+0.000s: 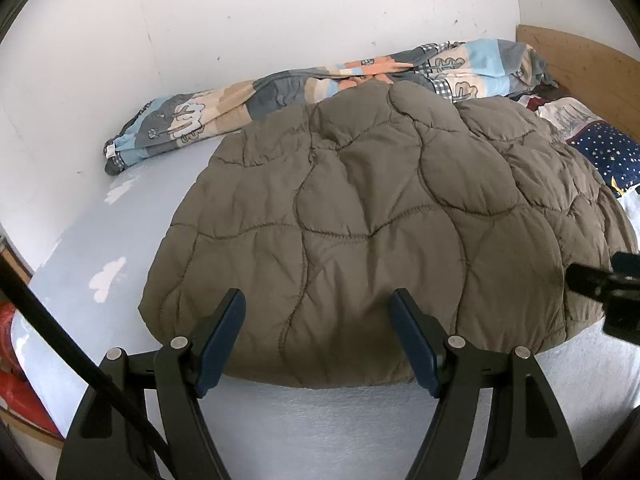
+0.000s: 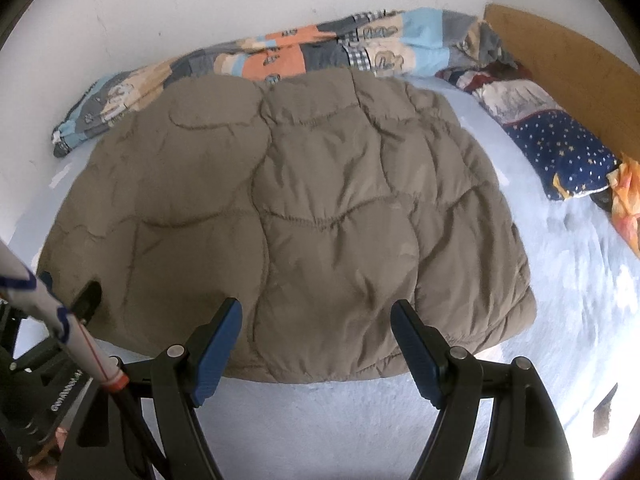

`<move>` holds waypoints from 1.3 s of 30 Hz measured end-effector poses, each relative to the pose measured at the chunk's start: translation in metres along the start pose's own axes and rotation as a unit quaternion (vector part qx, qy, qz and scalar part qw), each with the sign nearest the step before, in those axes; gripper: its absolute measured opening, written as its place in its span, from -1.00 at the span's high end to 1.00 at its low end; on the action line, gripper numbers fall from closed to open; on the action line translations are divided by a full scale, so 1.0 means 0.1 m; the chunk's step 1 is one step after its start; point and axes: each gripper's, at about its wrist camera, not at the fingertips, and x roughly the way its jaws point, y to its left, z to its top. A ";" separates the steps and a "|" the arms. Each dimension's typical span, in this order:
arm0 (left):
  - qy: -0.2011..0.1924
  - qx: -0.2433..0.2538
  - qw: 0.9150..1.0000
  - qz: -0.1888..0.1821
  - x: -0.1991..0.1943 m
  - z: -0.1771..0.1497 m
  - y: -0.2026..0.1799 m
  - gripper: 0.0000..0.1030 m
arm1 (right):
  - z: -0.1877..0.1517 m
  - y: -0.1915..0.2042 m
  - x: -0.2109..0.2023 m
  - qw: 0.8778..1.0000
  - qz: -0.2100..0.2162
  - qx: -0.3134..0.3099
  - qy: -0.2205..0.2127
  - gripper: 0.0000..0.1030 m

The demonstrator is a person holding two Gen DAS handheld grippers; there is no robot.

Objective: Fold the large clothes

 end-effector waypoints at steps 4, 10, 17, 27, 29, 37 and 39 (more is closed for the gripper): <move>0.002 -0.003 1.000 -0.003 0.01 0.00 0.01 -0.43 | -0.02 0.00 0.11 1.000 -0.001 0.006 0.019 -0.57; -0.015 -0.009 1.000 -0.006 -0.13 0.01 0.05 -0.43 | 0.00 0.04 -0.20 0.999 -0.002 -0.004 -0.039 -0.57; -0.067 -0.035 0.997 -0.030 -0.76 -0.01 0.16 -0.63 | -0.18 0.06 -1.01 0.986 -0.024 -0.019 -0.165 -0.67; -0.133 0.000 0.991 -0.021 -1.82 -0.48 0.17 -0.87 | -0.92 0.14 -1.86 0.963 -0.057 -0.032 -0.261 -0.94; -0.130 -0.005 0.991 -0.023 -1.94 -0.47 0.20 -0.87 | -0.96 0.16 -1.97 0.961 -0.061 -0.031 -0.268 -0.94; -0.158 -0.025 0.987 -0.010 -2.36 -0.36 0.32 -0.89 | -0.93 0.20 -2.38 0.964 -0.010 -0.020 -0.264 -0.99; -0.158 -0.031 0.987 -0.007 -2.40 -0.36 0.33 -0.89 | -0.96 0.22 -2.44 0.963 -0.013 -0.017 -0.268 -0.99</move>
